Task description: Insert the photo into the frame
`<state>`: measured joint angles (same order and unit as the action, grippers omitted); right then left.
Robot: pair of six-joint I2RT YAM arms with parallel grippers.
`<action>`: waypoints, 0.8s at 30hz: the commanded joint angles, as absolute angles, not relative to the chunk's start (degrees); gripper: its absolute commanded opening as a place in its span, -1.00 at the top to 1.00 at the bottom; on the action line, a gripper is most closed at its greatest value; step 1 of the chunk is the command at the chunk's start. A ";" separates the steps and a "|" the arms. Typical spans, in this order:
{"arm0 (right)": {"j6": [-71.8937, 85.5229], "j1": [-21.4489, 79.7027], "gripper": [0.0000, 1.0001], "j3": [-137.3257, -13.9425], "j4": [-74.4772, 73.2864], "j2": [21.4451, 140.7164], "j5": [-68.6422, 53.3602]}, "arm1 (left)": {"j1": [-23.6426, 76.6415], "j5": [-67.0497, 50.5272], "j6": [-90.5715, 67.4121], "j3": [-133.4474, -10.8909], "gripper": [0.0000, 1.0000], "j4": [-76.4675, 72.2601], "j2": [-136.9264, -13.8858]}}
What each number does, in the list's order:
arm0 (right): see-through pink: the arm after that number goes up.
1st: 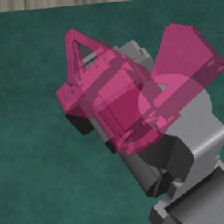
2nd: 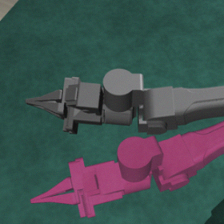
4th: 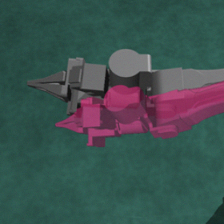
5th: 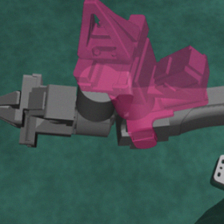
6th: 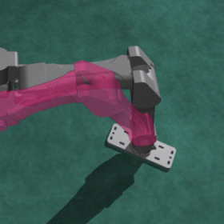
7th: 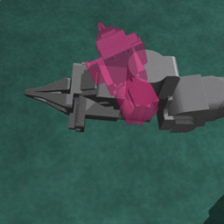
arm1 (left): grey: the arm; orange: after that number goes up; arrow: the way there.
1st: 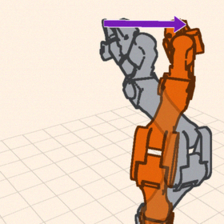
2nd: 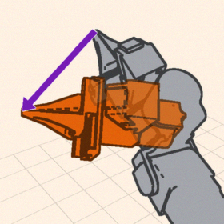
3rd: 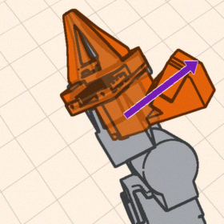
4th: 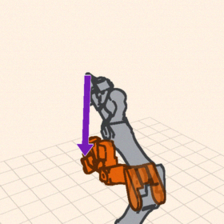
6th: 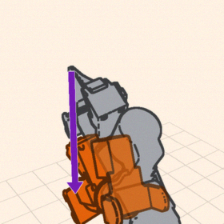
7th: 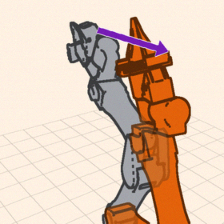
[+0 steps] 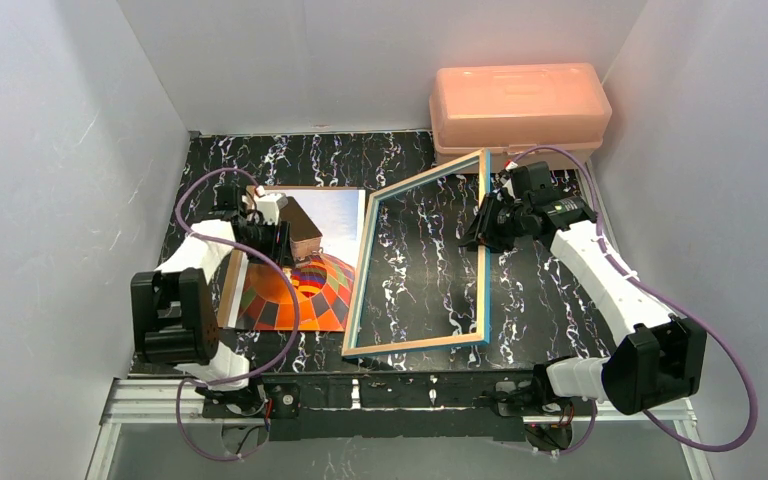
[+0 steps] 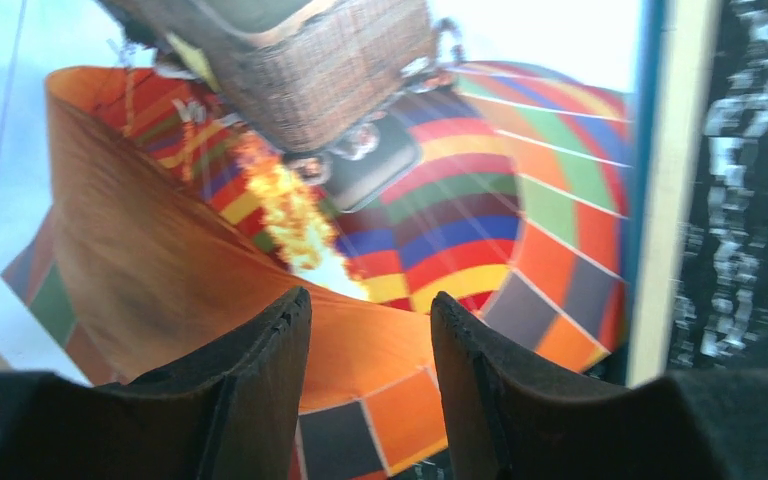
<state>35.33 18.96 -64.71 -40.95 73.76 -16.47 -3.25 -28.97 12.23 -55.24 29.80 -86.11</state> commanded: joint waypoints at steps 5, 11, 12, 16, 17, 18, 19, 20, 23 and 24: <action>29.68 17.57 0.57 -66.17 -45.23 75.91 -19.26 | -1.87 -7.59 19.00 -55.69 0.16 28.40 -93.05; 26.11 16.73 0.36 -68.04 -50.59 78.39 -15.32 | -1.85 -3.69 20.47 -54.41 0.22 25.61 -92.91; 25.84 16.71 0.33 -67.58 -50.43 78.35 -14.41 | -1.85 -3.58 20.48 -54.35 0.23 25.50 -92.86; 24.01 16.70 0.23 -65.82 -50.87 78.76 -10.14 | -1.90 -3.47 20.15 -54.94 0.23 25.77 -92.83; 23.47 16.70 0.22 -65.63 -51.01 79.26 -8.83 | -1.90 -3.55 20.13 -55.16 0.23 25.84 -92.83; 22.75 16.78 0.22 -65.62 -51.24 79.62 -7.56 | -1.92 -3.23 20.17 -55.27 0.24 25.63 -92.81; 22.16 16.71 0.21 -65.72 -51.71 80.03 -6.10 | -1.87 -2.74 20.26 -55.28 0.24 25.24 -92.87; 21.37 16.71 0.21 -65.82 -51.90 80.35 -4.92 | -1.86 -2.02 20.53 -55.21 0.24 24.83 -92.91; 19.11 16.72 0.15 -65.98 -52.33 81.87 -0.88 | -1.91 -0.86 21.22 -54.94 0.26 23.78 -93.69; 18.59 16.71 0.14 -66.12 -52.52 82.61 -0.31 | -1.85 -0.84 21.26 -55.01 0.28 23.68 -93.96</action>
<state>22.74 16.88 -65.60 -51.27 81.01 -6.20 -1.80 -3.14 19.94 -55.11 24.38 -93.32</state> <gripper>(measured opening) 0.418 0.372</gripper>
